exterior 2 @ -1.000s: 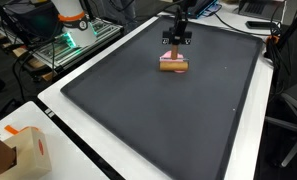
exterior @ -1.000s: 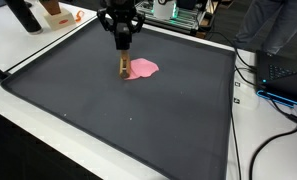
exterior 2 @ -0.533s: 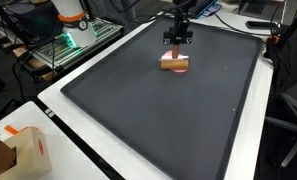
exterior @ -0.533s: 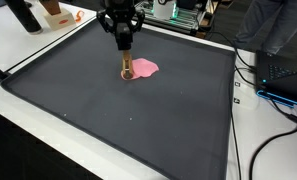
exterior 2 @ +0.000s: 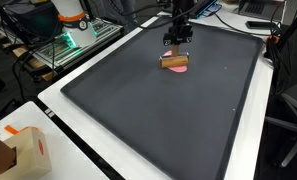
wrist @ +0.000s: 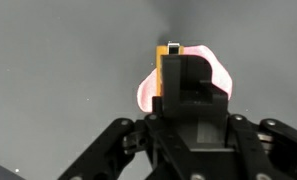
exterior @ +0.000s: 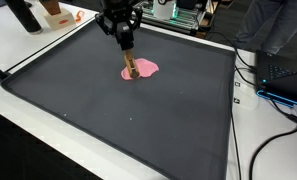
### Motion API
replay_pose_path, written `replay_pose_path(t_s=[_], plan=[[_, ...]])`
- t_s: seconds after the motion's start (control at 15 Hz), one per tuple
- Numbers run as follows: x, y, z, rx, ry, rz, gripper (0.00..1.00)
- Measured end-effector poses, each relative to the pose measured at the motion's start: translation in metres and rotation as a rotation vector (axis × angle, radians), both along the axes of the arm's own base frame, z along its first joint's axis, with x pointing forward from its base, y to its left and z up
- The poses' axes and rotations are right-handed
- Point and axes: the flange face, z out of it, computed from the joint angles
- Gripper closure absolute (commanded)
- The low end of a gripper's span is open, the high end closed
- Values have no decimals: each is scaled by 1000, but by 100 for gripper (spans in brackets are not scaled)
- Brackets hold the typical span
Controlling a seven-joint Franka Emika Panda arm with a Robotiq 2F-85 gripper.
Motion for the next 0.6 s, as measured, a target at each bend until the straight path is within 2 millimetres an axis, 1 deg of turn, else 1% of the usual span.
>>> replay_pose_path(t_s=[0.33, 0.6], plan=[[4, 4, 0, 5, 48, 23, 77], [1, 15, 0, 22, 106, 40, 77]])
